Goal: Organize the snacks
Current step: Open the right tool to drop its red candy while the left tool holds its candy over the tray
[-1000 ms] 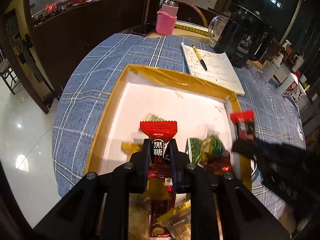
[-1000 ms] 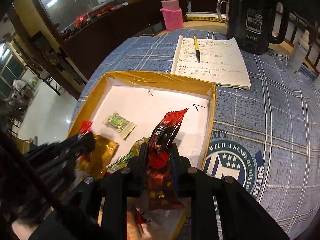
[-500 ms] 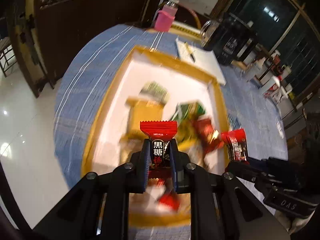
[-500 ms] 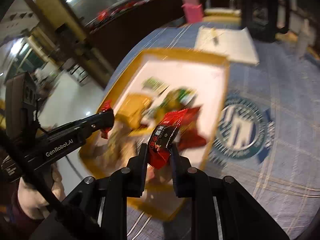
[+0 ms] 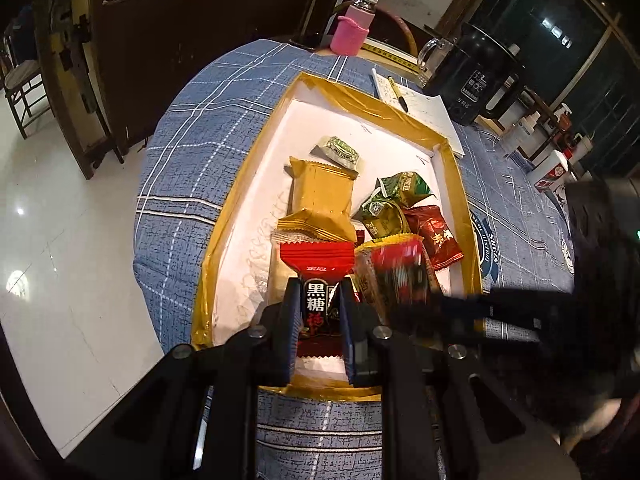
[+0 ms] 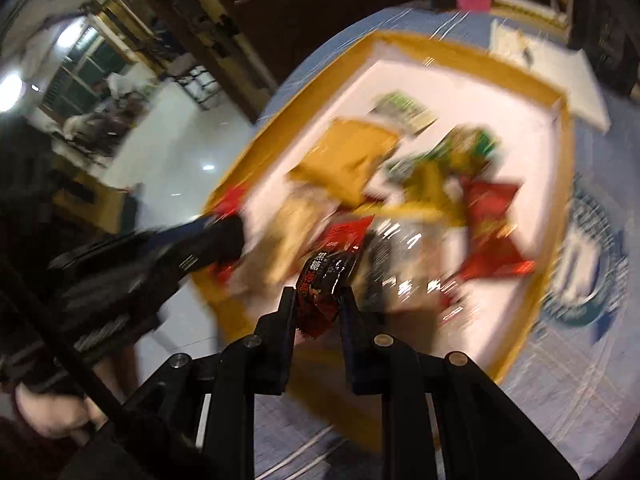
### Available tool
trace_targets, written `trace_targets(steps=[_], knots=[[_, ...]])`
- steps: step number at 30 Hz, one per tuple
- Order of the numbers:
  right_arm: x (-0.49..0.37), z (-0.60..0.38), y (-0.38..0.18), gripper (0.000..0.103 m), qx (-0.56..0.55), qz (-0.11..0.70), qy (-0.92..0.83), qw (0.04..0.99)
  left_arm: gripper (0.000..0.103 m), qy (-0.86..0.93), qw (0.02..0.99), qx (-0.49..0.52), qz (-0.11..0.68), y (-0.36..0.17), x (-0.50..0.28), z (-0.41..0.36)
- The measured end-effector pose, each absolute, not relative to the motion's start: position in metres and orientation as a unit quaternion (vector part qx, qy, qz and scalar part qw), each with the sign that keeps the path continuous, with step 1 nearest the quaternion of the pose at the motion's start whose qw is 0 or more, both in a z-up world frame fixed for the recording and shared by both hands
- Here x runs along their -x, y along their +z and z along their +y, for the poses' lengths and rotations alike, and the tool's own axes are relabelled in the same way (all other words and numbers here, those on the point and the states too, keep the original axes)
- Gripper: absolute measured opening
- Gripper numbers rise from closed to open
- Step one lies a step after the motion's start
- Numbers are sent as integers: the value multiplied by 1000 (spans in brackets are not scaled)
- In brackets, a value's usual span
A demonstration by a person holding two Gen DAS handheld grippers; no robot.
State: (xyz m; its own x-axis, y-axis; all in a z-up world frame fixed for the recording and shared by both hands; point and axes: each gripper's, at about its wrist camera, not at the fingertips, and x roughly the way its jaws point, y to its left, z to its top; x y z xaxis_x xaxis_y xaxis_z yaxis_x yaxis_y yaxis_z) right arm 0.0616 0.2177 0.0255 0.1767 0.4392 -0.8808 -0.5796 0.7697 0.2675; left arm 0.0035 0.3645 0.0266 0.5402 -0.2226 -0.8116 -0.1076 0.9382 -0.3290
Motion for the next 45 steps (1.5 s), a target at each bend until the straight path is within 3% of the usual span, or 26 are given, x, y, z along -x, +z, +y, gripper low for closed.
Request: trace_targets(steps=[7,9,19,25,33,40,45], knots=[[-108,210,26,17,92,522,258,808,20,-32,861,168,478,28,-3,366],[-108,200,33,7,61,530,271,801,20,-28,862,167,477,28,-2,368],[-39,184,22,6,79,595,325,731,20,-26,864,176,471,29,-7,377],[-54,200,5,6,80,598,309,735,20,-28,862,171,476,27,-12,373],[-95,227,3,7,86,572,285,765,20,-25,859,168,483,25,-13,372],[-88,193,25,10,55,552,276,785,20,-28,855,160,493,22,-14,362],[-60,156,42,19,22,534,266,802,20,-39,859,148,489,30,-14,344]])
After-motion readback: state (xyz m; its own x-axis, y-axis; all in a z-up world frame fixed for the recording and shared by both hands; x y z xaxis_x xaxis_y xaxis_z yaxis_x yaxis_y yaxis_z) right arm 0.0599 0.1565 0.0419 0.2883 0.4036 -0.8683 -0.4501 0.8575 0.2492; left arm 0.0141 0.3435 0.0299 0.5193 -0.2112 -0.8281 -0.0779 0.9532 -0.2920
